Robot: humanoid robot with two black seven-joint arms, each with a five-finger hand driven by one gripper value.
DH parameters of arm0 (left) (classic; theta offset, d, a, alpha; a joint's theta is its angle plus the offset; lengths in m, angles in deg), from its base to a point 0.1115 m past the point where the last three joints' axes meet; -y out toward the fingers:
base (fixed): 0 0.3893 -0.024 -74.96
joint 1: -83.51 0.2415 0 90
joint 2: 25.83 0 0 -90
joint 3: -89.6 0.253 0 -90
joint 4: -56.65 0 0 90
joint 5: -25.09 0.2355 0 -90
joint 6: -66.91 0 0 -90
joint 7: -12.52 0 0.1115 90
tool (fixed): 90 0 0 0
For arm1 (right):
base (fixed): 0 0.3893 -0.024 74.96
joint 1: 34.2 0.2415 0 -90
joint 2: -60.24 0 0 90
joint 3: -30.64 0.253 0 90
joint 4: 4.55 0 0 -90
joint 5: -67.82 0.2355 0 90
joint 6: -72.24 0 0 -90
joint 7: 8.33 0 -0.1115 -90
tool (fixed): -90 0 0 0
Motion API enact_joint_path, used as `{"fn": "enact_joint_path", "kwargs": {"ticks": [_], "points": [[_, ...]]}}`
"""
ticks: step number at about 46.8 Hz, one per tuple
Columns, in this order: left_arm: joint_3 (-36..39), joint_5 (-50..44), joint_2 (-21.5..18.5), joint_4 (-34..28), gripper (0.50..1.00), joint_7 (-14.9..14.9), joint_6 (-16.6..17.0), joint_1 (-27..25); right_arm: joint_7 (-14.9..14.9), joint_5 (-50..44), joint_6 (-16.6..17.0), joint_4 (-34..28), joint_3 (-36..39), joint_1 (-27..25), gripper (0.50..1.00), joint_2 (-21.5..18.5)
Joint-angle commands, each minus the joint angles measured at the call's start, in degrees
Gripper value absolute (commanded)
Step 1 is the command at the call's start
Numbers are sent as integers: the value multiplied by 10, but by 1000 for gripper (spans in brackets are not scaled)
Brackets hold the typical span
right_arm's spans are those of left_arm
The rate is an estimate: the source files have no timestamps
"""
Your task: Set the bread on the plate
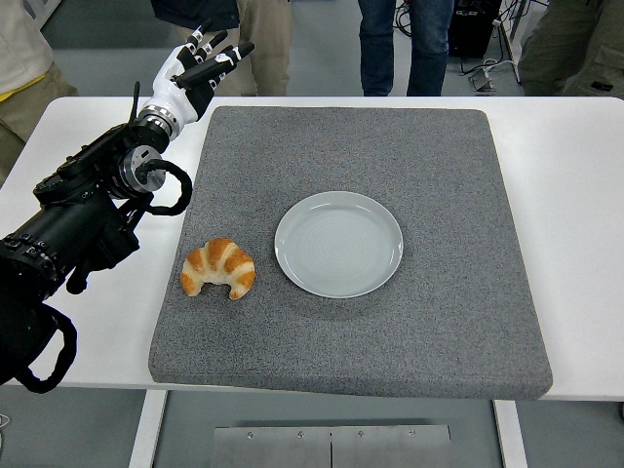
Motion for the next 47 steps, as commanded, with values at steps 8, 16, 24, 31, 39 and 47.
{"fn": "enact_joint_path", "kwargs": {"ticks": [8, 16, 24, 31, 39, 47], "points": [[11, 0, 12, 0, 974, -2, 0, -2, 1, 0, 0, 0, 0, 0, 1000, 0], [11, 0, 16, 0, 974, 0, 6, -8, 0, 0, 0, 0, 0, 0, 1000, 0], [11, 0, 18, 0, 974, 0, 6, -15, 0, 0, 0, 0, 0, 0, 1000, 0], [11, 1, 20, 0, 974, 0, 0, -11, 1, 0, 0, 0, 0, 0, 1000, 0], [18, 2, 22, -10, 974, -7, -1, -12, 1, 0, 0, 0, 0, 0, 1000, 0], [78, 15, -5, -71, 974, -6, -1, -10, 0, 0, 0, 0, 0, 0, 1000, 0]]}}
